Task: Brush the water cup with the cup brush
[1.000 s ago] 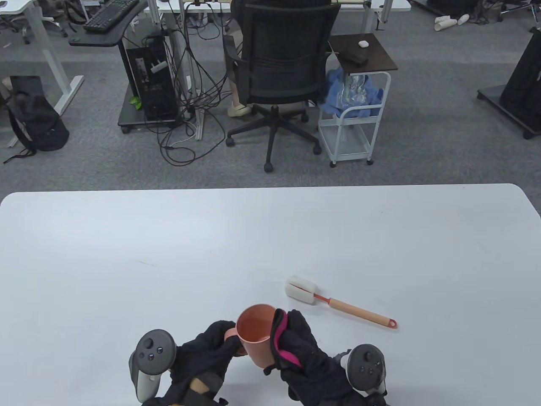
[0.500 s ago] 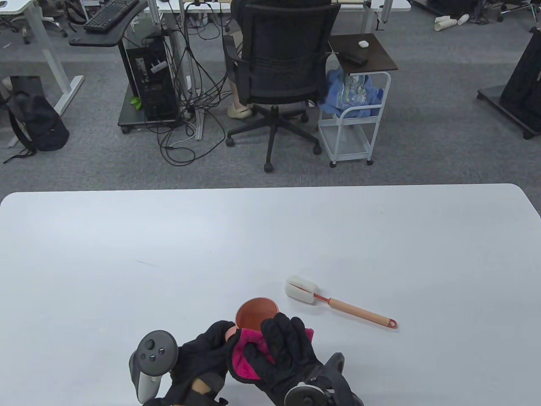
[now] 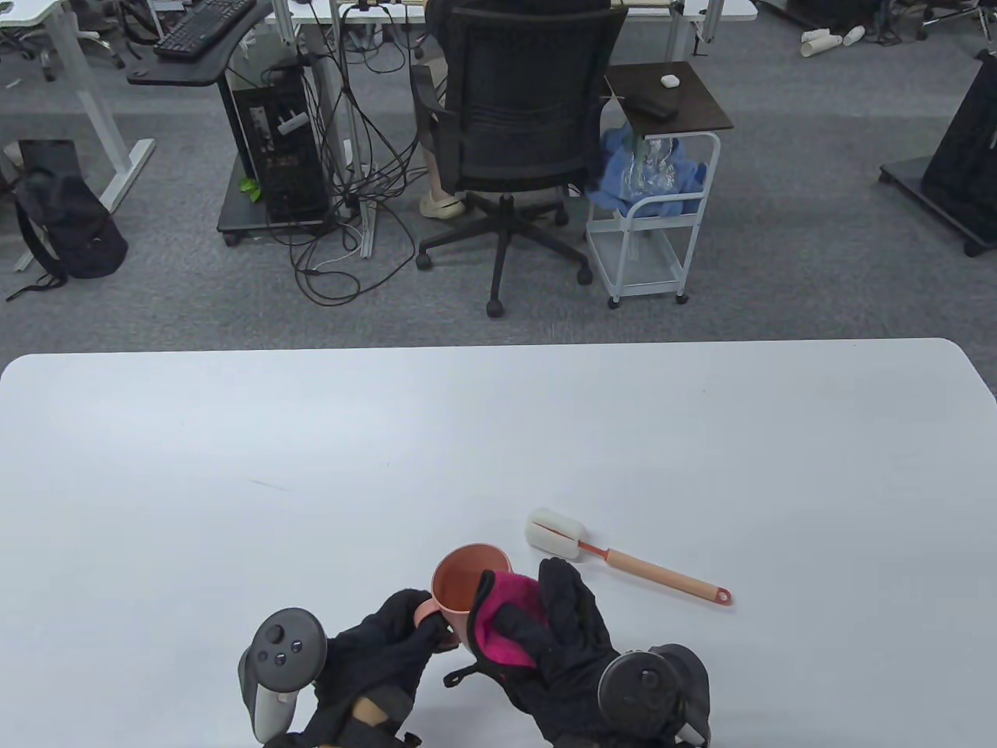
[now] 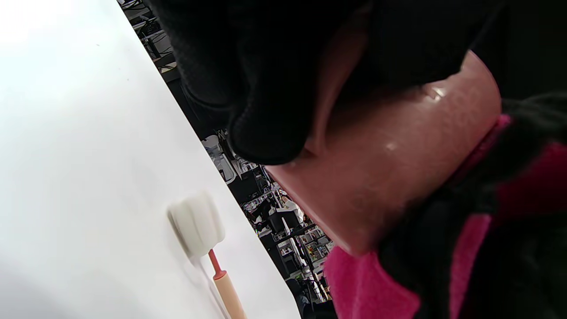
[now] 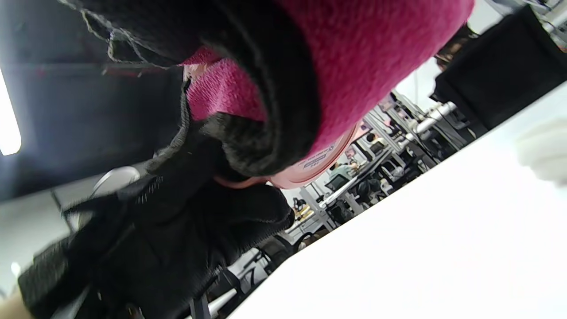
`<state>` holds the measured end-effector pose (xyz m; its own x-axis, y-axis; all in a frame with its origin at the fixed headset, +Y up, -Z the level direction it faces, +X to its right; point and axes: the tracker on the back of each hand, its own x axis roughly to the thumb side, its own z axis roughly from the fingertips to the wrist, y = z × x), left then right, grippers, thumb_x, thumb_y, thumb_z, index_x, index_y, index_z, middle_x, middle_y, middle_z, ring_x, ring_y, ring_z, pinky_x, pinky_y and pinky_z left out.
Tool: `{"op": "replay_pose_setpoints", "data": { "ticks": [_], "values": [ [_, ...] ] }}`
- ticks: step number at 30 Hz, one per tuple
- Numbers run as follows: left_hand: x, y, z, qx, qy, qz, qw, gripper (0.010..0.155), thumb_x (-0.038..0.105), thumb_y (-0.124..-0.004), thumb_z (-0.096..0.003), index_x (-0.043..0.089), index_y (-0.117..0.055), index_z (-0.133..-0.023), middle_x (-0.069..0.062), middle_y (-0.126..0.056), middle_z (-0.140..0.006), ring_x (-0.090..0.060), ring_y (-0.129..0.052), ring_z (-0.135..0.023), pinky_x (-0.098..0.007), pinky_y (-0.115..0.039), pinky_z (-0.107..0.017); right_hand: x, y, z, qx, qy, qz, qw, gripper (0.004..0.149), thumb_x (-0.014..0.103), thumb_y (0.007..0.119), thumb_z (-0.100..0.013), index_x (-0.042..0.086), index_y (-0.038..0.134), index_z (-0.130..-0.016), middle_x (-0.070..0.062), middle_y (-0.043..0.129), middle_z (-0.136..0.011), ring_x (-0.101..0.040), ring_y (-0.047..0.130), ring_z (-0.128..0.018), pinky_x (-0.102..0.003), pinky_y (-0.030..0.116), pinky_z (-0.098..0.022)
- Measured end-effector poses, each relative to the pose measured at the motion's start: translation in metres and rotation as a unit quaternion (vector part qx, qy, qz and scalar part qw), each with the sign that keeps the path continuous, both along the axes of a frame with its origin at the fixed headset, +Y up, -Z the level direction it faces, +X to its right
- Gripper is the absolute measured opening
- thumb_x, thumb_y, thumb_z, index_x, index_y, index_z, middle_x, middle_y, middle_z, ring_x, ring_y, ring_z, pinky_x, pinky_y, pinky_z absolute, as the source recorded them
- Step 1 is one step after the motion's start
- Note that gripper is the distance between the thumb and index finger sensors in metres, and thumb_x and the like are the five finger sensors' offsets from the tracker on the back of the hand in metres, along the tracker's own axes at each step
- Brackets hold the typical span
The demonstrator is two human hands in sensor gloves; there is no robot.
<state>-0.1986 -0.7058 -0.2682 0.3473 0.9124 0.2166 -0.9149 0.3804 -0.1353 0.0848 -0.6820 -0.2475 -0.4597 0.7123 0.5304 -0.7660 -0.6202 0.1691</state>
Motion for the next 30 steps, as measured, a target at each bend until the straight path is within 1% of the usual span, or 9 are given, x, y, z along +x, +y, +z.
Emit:
{"op": "replay_pose_setpoints", "data": {
  "ticks": [3, 5, 7, 10, 12, 17, 22, 27, 30],
  "values": [
    [0.002, 0.000, 0.000, 0.002, -0.014, 0.007, 1.000, 0.040, 0.048, -0.079, -0.0423, 0.032, -0.077, -0.079, 0.005, -0.086, -0.082, -0.018, -0.110, -0.061, -0.039, -0.086, -0.066, 0.009, -0.004, -0.010, -0.060, -0.002, -0.059, 0.996, 0.060, 0.049, 0.061, -0.056, 0.043, 0.031, -0.107, -0.011, 0.001, -0.112, -0.038, 0.006, -0.107, -0.056, 0.020, -0.078],
    [0.005, 0.000, 0.000, 0.004, -0.028, 0.008, 1.000, 0.040, 0.048, -0.078, -0.0424, 0.033, -0.077, -0.079, 0.005, -0.086, -0.082, -0.018, -0.110, -0.062, -0.039, -0.086, -0.067, 0.012, -0.009, -0.019, -0.097, 0.021, -0.118, 0.988, 0.062, 0.050, 0.060, -0.056, 0.035, 0.031, -0.109, -0.013, 0.013, -0.114, -0.039, 0.019, -0.109, -0.056, 0.029, -0.078],
    [0.008, 0.000, 0.000, 0.003, -0.040, 0.007, 0.999, 0.040, 0.049, -0.078, -0.0422, 0.033, -0.077, -0.079, 0.006, -0.086, -0.082, -0.018, -0.110, -0.062, -0.038, -0.085, -0.067, 0.012, -0.016, -0.028, -0.152, 0.051, -0.197, 0.967, 0.063, 0.052, 0.060, -0.056, 0.029, 0.033, -0.109, -0.016, 0.026, -0.115, -0.042, 0.034, -0.108, -0.056, 0.040, -0.078],
    [0.010, 0.000, 0.000, 0.003, -0.051, 0.006, 0.999, 0.039, 0.049, -0.079, -0.0417, 0.035, -0.077, -0.078, 0.007, -0.086, -0.082, -0.017, -0.109, -0.061, -0.038, -0.085, -0.068, 0.011, -0.025, -0.042, -0.256, 0.061, -0.303, 0.916, 0.061, 0.054, 0.061, -0.056, 0.025, 0.046, -0.108, -0.017, 0.046, -0.114, -0.044, 0.048, -0.106, -0.059, 0.047, -0.074],
    [0.011, 0.000, 0.000, 0.001, -0.057, 0.010, 0.998, 0.040, 0.049, -0.079, -0.0413, 0.035, -0.077, -0.078, 0.007, -0.086, -0.082, -0.016, -0.109, -0.061, -0.037, -0.085, -0.068, 0.007, -0.031, -0.052, -0.298, 0.075, -0.318, 0.897, 0.060, 0.056, 0.061, -0.055, 0.026, 0.052, -0.106, -0.015, 0.054, -0.113, -0.043, 0.054, -0.105, -0.059, 0.049, -0.074],
    [0.013, -0.001, -0.001, -0.006, -0.080, 0.022, 0.996, 0.040, 0.049, -0.079, -0.0401, 0.035, -0.078, -0.078, 0.007, -0.087, -0.081, -0.015, -0.110, -0.059, -0.037, -0.086, -0.067, -0.012, -0.051, -0.080, -0.392, 0.186, -0.312, 0.845, 0.060, 0.064, 0.056, -0.056, 0.027, 0.060, -0.103, -0.012, 0.070, -0.107, -0.038, 0.071, -0.098, -0.055, 0.059, -0.070],
    [0.010, 0.000, -0.001, -0.001, -0.070, 0.021, 0.997, 0.041, 0.049, -0.080, -0.0393, 0.035, -0.079, -0.078, 0.005, -0.088, -0.080, -0.015, -0.111, -0.057, -0.036, -0.087, -0.066, -0.024, -0.060, -0.086, -0.417, 0.218, -0.322, 0.821, 0.059, 0.065, 0.055, -0.056, 0.028, 0.063, -0.102, -0.011, 0.075, -0.103, -0.037, 0.075, -0.095, -0.053, 0.062, -0.068],
    [0.010, -0.001, -0.002, -0.003, -0.059, 0.016, 0.998, 0.041, 0.049, -0.079, -0.0391, 0.035, -0.079, -0.078, 0.005, -0.089, -0.080, -0.015, -0.111, -0.057, -0.036, -0.088, -0.065, -0.019, -0.059, -0.083, -0.402, 0.209, -0.336, 0.826, 0.059, 0.064, 0.056, -0.056, 0.028, 0.060, -0.103, -0.012, 0.070, -0.106, -0.039, 0.071, -0.098, -0.055, 0.059, -0.070],
    [0.007, -0.001, -0.003, -0.006, -0.041, 0.015, 0.999, 0.041, 0.049, -0.079, -0.0393, 0.034, -0.079, -0.078, 0.005, -0.088, -0.080, -0.015, -0.111, -0.057, -0.036, -0.088, -0.065, -0.011, -0.055, -0.078, -0.374, 0.201, -0.347, 0.836, 0.062, 0.062, 0.057, -0.057, 0.028, 0.052, -0.108, -0.014, 0.056, -0.113, -0.042, 0.056, -0.105, -0.058, 0.049, -0.074]
  ]
}}
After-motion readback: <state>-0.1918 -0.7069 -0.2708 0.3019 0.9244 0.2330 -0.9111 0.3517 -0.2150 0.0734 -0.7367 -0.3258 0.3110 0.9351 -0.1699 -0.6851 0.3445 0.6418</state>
